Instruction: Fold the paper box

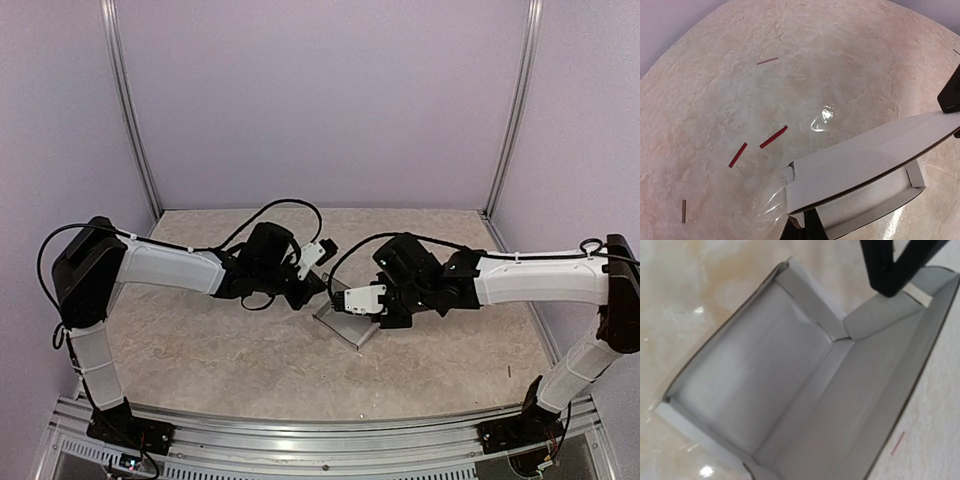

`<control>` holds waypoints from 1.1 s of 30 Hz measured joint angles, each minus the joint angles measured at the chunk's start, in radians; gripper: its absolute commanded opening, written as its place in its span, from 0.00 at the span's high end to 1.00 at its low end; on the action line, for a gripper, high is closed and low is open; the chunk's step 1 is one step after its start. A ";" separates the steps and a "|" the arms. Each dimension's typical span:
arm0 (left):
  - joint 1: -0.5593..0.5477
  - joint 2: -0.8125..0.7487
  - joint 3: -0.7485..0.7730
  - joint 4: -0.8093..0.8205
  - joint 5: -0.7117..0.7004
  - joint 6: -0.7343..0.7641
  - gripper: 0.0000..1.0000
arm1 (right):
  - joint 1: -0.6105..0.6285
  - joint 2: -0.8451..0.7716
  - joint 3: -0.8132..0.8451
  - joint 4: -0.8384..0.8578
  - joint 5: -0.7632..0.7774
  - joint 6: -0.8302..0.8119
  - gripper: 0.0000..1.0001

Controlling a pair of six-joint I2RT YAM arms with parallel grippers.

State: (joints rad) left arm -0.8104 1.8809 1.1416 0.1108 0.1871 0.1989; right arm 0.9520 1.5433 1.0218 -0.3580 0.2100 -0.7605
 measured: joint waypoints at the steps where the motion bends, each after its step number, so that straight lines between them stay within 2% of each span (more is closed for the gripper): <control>1: 0.003 0.000 0.009 -0.008 0.003 0.000 1.00 | -0.004 0.000 0.006 -0.003 -0.002 0.004 0.70; 19: 0.013 0.055 0.079 -0.069 0.071 -0.064 1.00 | -0.024 0.011 0.005 -0.018 -0.027 0.021 0.69; 33: -0.001 0.059 0.048 -0.037 0.076 -0.081 1.00 | 0.045 0.012 -0.038 0.014 0.014 -0.015 0.69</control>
State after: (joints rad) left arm -0.8112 1.9400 1.1900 0.0742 0.2626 0.1177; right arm 0.9974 1.5551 0.9840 -0.3439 0.2237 -0.7757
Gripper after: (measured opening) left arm 0.008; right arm 0.309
